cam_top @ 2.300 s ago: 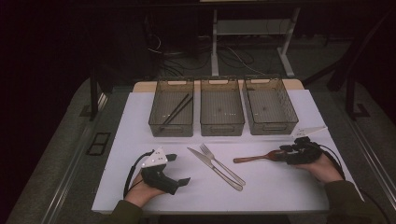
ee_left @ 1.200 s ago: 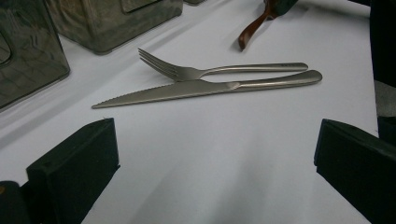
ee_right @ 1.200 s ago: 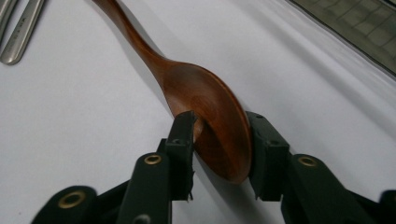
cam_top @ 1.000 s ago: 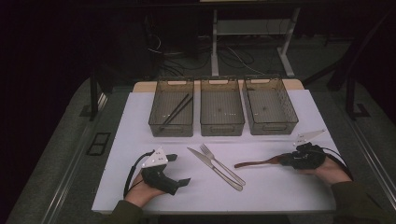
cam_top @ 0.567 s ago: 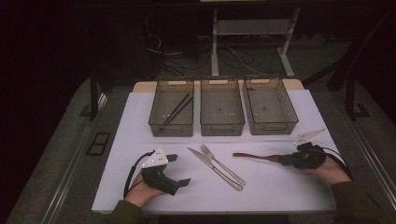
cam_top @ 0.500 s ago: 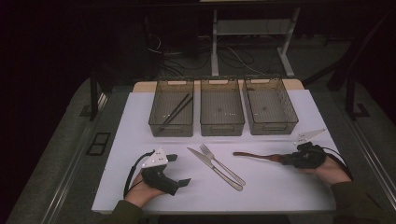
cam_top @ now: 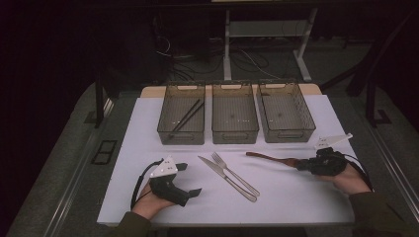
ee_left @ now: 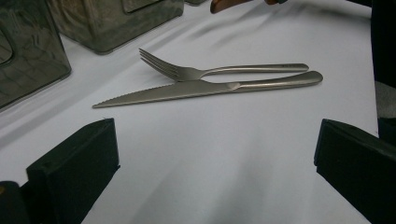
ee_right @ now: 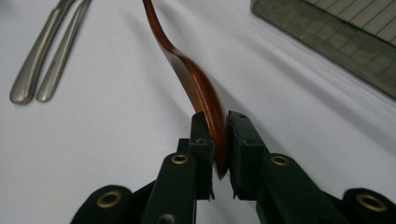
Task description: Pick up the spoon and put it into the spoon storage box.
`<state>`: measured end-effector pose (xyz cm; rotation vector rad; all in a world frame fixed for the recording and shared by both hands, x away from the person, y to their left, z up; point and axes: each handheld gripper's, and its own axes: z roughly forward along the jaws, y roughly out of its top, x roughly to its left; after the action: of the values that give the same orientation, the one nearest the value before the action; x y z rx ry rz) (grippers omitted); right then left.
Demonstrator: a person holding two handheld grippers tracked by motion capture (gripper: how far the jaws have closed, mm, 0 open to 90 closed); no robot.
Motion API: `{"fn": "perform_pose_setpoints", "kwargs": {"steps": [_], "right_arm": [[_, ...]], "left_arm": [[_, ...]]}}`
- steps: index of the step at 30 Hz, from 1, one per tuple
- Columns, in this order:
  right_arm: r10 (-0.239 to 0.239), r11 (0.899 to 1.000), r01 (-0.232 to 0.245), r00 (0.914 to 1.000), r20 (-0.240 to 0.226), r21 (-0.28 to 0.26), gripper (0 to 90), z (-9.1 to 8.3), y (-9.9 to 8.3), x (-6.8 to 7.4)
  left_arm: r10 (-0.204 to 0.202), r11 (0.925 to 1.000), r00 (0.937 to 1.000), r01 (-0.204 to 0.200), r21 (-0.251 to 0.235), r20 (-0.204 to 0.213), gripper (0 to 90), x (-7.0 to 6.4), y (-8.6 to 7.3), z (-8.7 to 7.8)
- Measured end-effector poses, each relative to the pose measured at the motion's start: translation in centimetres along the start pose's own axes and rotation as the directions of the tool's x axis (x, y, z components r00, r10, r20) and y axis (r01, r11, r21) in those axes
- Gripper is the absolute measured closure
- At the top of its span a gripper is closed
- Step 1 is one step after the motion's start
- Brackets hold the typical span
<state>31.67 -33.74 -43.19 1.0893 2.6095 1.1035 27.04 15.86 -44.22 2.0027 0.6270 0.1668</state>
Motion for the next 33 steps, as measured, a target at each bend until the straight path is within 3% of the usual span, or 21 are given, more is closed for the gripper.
{"fn": "perform_pose_setpoints", "kwargs": {"steps": [9, 15, 27, 33], "right_arm": [[0.049, 0.996, -0.045, 0.998, 0.039, -0.083, 79.8, -1.2, 0.8, 0.4], [0.075, 0.991, -0.067, 0.9947, 0.07, -0.117, 79.8, -1.8, 1.4, 0.8], [0.147, 0.978, -0.128, 0.9834, 0.107, -0.164, 79.8, -2.9, 3.2, 1.1], [0.189, 0.971, -0.166, 0.9733, 0.13, -0.174, 79.8, -3.0, 4.6, 1.1]], "left_arm": [[-0.01, 0.9999, 0.9999, 0.01, -0.001, 0.004, 0.0, 0.0, 0.0, 0.0], [0.012, 0.9999, 0.9998, -0.012, -0.011, -0.015, 0.0, 0.0, 0.0, -0.1], [0.022, 0.9997, 0.9996, -0.022, -0.014, -0.019, 0.0, 0.0, 0.0, -0.1], [0.011, 0.9996, 0.9998, -0.011, -0.025, -0.017, 0.0, 0.0, 0.0, -0.2]]}}
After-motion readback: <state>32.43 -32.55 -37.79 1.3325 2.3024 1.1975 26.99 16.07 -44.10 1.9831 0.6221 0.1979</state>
